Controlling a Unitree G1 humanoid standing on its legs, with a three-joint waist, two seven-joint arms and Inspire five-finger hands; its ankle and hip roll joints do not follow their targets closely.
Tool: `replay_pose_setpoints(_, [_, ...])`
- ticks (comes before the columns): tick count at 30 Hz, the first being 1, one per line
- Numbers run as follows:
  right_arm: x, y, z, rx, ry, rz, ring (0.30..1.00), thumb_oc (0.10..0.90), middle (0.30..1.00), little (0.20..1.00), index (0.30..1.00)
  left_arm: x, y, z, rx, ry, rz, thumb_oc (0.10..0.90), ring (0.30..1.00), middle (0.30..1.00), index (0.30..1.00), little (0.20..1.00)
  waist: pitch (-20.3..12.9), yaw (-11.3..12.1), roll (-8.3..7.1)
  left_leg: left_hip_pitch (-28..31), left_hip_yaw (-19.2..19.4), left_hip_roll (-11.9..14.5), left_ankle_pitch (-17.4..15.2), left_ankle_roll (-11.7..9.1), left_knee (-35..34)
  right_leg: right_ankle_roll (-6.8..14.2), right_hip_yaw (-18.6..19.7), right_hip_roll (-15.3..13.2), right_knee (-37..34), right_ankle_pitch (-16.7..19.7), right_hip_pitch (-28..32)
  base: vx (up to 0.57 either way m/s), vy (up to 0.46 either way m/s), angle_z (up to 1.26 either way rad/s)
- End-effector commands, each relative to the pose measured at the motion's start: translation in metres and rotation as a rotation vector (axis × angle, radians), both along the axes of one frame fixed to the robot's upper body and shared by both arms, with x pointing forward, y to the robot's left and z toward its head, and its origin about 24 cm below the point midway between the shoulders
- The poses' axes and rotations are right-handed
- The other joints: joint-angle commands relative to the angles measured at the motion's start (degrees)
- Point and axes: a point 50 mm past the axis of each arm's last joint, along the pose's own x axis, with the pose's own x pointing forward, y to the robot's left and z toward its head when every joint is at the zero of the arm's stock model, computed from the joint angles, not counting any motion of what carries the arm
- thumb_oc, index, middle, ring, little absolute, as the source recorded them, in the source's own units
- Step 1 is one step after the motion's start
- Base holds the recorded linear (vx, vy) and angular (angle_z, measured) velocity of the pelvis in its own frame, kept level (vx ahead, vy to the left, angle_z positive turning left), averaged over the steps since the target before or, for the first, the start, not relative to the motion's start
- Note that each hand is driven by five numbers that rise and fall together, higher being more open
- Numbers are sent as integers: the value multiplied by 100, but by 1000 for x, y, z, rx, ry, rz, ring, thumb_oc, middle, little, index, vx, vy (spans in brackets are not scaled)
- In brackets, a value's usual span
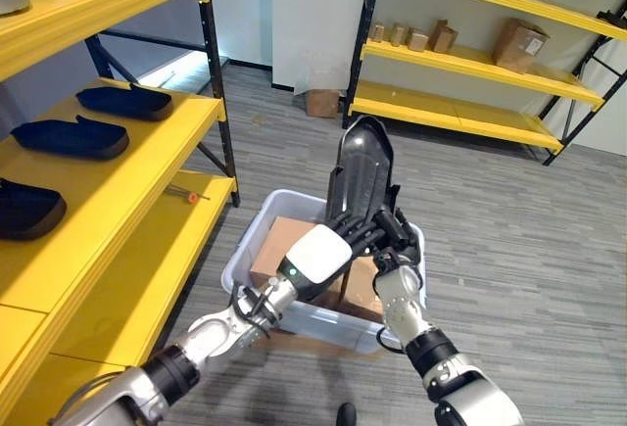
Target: Move parts from the plastic box to the shelf.
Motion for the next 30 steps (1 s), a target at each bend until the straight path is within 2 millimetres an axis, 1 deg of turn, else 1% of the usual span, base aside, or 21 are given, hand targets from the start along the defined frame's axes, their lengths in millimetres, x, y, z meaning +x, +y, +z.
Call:
replay_pose_setpoints(1, [27,16,104,59,-482,58,300,400,300,300,300,21,-2,23,-1,-124,12,900,1000,1000,1000,1000,-362,-13,-108,362,47,83,-768,314,-48,743,-180,-499,76,-139,51,0,0,0])
replay_pose_setpoints(3, [26,17,104,58,-485,67,300,400,300,300,300,24,0,22,15,-128,21,900,1000,1000,1000,1000,-375,-25,-109,390,49,102,-819,312,-47,762,-171,-479,71,-176,81,19,4,0])
replay_pose_setpoints(4, [26,18,104,59,-487,73,300,400,300,300,300,25,0,22,20,-129,26,900,1000,1000,1000,1000,-361,-28,-132,375,60,87,-775,314,-48,744,-169,-492,81,-144,58,0,0,0])
replay_pose_setpoints(6, [24,21,104,58,-494,92,300,400,300,300,300,29,-1,21,29,-131,38,900,1000,1000,1000,1000,-369,-41,-138,406,58,107,-822,308,-48,764,-159,-473,75,-176,84,0,0,0])
replay_pose_setpoints(8, [24,22,105,58,-500,97,300,400,300,300,300,30,-1,21,28,-136,43,900,1000,1000,1000,1000,-355,-42,-157,400,71,98,-783,309,-48,746,-160,-482,80,-147,70,8,4,-2])
replay_pose_setpoints(10, [21,27,105,62,-510,124,300,400,300,300,300,36,-2,26,33,-167,54,900,1000,1000,1000,1000,-370,-59,-182,436,83,116,-834,309,-48,766,-138,-468,66,-170,102,22,6,-1])
replay_pose_setpoints(11, [21,27,105,62,-510,124,300,400,300,300,300,36,-3,26,32,-167,54,900,1000,1000,1000,1000,-358,-55,-195,421,93,102,-791,310,-48,749,-140,-482,74,-139,83,0,0,0])
replay_pose_setpoints(14, [18,30,107,72,-526,150,300,400,300,300,300,41,-3,32,30,-199,64,900,1000,1000,1000,1000,-362,-73,-229,441,109,111,-804,311,-48,755,-120,-474,76,-134,82,4,0,-5])
replay_pose_setpoints(15, [18,30,107,72,-525,150,300,400,300,300,300,41,-3,32,30,-199,63,900,1000,1000,1000,1000,-371,-73,-214,460,103,125,-848,310,-48,773,-116,-460,69,-165,103,35,9,-3])
replay_pose_setpoints(22, [13,34,111,89,-566,201,300,400,300,300,300,49,-10,50,59,-286,34,900,1000,1000,1000,1000,-378,-125,-294,468,170,146,-836,303,-48,768,-62,-425,61,-128,89,0,-2,-4])
replay_pose_setpoints(25, [12,35,114,86,-582,219,300,400,300,300,300,52,-12,58,67,-318,24,900,1000,1000,1000,1000,-395,-138,-286,507,180,165,-891,305,-48,787,-43,-394,49,-159,116,26,5,-7])
replay_pose_setpoints(28, [9,37,114,87,-593,242,300,400,300,300,300,54,-13,67,76,-353,9,900,1000,1000,1000,1000,-395,-153,-298,512,203,153,-853,305,-48,774,-26,-398,58,-131,101,0,0,0])
replay_pose_setpoints(30, [7,38,114,91,-599,258,300,400,300,300,300,54,-11,70,85,-364,10,900,1000,1000,1000,1000,-409,-166,-285,523,214,166,-862,303,-48,771,-11,-393,57,-135,105,0,0,0])
